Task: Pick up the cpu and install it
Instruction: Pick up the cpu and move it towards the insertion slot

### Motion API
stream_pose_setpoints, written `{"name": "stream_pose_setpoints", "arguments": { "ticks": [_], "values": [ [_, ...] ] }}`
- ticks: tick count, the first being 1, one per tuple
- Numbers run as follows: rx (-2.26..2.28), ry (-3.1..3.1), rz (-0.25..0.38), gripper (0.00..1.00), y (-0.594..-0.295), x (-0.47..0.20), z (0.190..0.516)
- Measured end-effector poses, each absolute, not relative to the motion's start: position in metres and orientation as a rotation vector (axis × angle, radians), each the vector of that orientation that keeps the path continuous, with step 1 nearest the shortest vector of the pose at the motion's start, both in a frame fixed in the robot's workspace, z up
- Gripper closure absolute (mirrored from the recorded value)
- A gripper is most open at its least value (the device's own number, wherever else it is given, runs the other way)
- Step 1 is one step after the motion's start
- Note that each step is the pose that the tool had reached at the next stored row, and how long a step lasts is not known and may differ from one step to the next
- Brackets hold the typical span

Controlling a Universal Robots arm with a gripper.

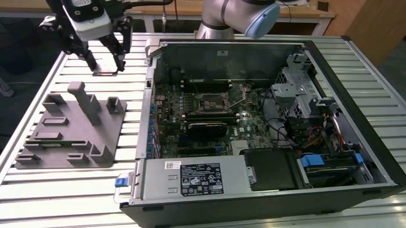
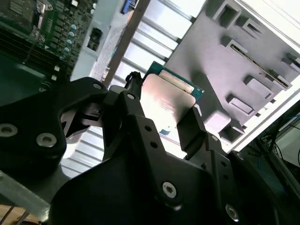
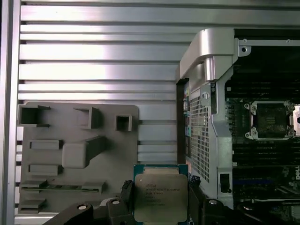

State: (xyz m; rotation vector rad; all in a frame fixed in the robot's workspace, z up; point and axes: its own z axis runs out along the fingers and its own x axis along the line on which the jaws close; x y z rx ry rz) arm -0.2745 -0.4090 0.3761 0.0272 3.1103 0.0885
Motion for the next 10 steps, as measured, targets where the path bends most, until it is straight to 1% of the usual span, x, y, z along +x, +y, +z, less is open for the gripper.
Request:
{"name": "stream_pose_setpoints", "arguments": {
  "ticks": [10],
  "values": [
    [0.027,3.11,0.089,0.45,-0.409,-0.238,0.376]
  ]
}}
